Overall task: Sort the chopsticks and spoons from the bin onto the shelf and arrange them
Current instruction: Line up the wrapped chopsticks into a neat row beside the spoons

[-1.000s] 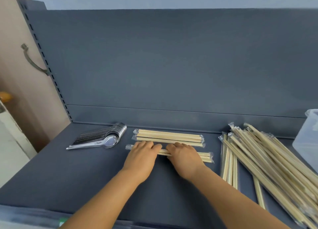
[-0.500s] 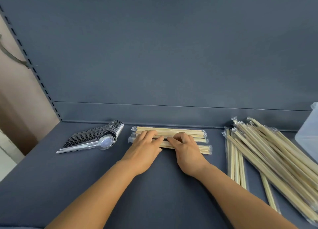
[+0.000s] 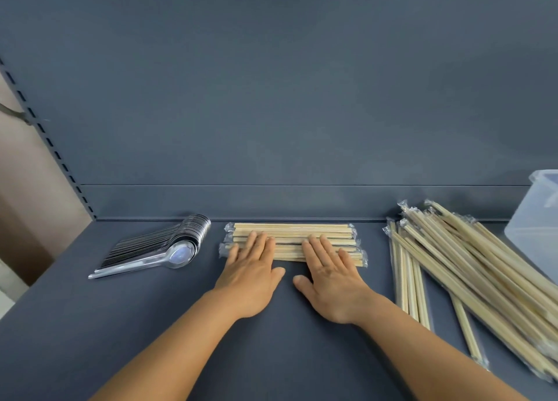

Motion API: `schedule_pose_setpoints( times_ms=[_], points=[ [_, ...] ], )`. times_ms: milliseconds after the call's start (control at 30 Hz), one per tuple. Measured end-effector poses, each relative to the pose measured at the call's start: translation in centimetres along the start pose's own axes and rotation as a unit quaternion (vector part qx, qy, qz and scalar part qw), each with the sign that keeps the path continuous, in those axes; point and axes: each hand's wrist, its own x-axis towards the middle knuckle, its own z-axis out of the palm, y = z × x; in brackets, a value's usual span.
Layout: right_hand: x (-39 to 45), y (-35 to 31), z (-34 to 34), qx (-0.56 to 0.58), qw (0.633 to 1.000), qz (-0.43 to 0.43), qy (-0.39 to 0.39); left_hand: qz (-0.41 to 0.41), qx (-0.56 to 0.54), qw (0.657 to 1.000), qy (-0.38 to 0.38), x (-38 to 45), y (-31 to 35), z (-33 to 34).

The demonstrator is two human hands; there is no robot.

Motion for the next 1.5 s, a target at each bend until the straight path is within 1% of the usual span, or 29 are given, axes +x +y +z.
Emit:
schedule_pose_setpoints(
  times_ms=[233,367,500,567,633,700,800,900,1000,1100,1200,1367,1433,1500],
  points=[
    [0.1,0.3,-0.7,0.030,0.999,-0.014,-0.002,-0.002,0.009,1.000,-0.007,-0.2,0.3,-0.3],
    [-0.8,0.4,-1.1,0.076,0.995,-0.009,0.058,0.013,-0.005,1.000,0.021,-0.7,1.8,-0.6],
    [-3.1,1.4,-2.2,0.077,0.987,0.015,0.140,0.080,-0.060,0.992,0.076,-1.5,5.8,-1.3],
    [-4.4,2.6,-2.7,0.057,0.985,0.036,0.161,0.113,-0.101,0.984,0.091,-1.9,8.4,-1.7],
    [-5.9,4.2,-3.1,0.031,0.984,0.070,0.160,0.131,-0.130,0.980,0.082,-2.2,11.2,-1.8],
    [-7.2,6.0,-3.4,0.004,0.981,0.110,0.157,0.131,-0.141,0.980,0.058,-2.2,13.8,-1.5],
    [-9.0,8.3,-3.7,-0.035,0.975,0.165,0.143,0.109,-0.135,0.984,0.024,-1.8,17.1,-0.8],
    [-10.3,10.2,-3.9,-0.054,0.974,0.190,0.113,0.079,-0.099,0.992,0.016,-1.3,19.9,-0.1],
    [-11.1,11.2,-4.2,-0.062,0.981,0.166,0.084,0.039,-0.083,0.995,0.030,-0.6,22.0,0.1],
    [-11.5,11.5,-4.8,-0.089,0.982,0.145,0.087,-0.030,-0.100,0.994,0.044,0.2,23.2,-0.1],
    [-11.2,11.7,-4.9,-0.105,0.982,0.132,0.089,-0.080,-0.128,0.988,0.030,0.6,23.7,-0.2],
    [-10.1,12.4,-4.6,-0.036,0.983,0.151,0.103,-0.116,-0.143,0.983,0.020,0.7,23.8,-0.7],
    [-9.7,12.8,-4.5,0.028,0.977,0.171,0.123,-0.125,-0.164,0.978,0.016,0.5,23.6,-0.9],
    [-9.3,13.0,-4.7,0.102,0.967,0.187,0.137,-0.119,-0.210,0.970,0.026,0.2,23.1,-1.1]
  ],
)
